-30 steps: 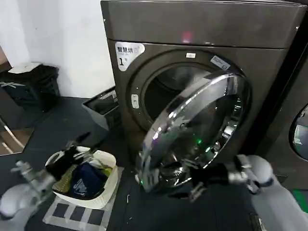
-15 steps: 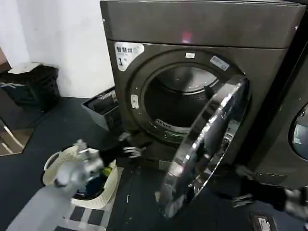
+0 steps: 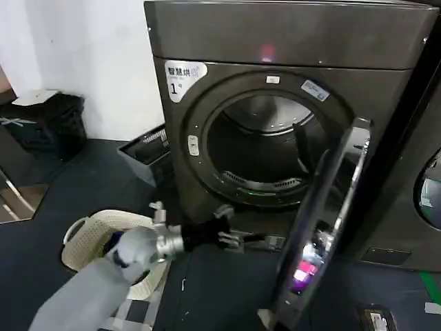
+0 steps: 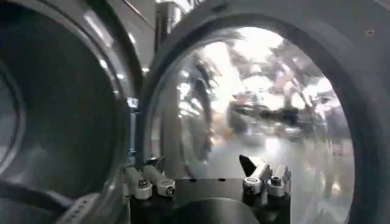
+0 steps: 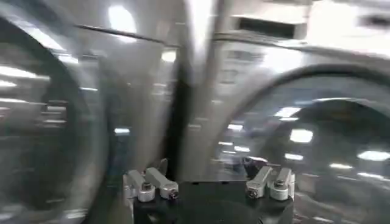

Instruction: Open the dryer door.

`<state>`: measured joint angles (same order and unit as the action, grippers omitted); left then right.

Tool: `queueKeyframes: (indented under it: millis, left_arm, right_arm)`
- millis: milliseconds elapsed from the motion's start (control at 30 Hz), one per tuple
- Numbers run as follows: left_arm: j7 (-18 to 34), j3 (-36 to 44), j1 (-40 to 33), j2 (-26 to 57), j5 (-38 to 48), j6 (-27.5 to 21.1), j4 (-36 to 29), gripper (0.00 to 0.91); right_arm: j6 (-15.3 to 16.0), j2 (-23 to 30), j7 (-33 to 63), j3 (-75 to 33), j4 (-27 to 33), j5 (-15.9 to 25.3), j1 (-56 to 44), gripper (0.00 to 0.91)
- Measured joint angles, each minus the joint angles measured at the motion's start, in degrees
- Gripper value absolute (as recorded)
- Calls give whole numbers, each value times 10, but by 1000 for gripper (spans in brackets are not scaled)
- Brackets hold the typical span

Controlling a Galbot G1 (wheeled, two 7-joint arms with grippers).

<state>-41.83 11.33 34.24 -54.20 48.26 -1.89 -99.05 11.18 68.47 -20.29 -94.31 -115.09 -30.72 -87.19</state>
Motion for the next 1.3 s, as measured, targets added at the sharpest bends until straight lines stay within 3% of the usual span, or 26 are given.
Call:
queueKeyframes:
  millis: [267, 467, 633, 1300]
  left_arm:
    - [19, 102, -60, -39, 1, -3, 15, 907]
    - [23, 153, -97, -78, -1, -6, 39, 907]
    - [32, 180, -126, -112, 1, -2, 68, 907]
    - [125, 213, -183, -298, -65, 29, 206, 907]
  right_arm:
    - [28, -33, 80, -104, 52, 14, -29, 907]
    - [85, -43, 116, -161, 75, 16, -48, 907]
    - [73, -57, 124, -197, 93, -13, -59, 907]
    - [64, -77, 96, -300, 142, -14, -92, 907]
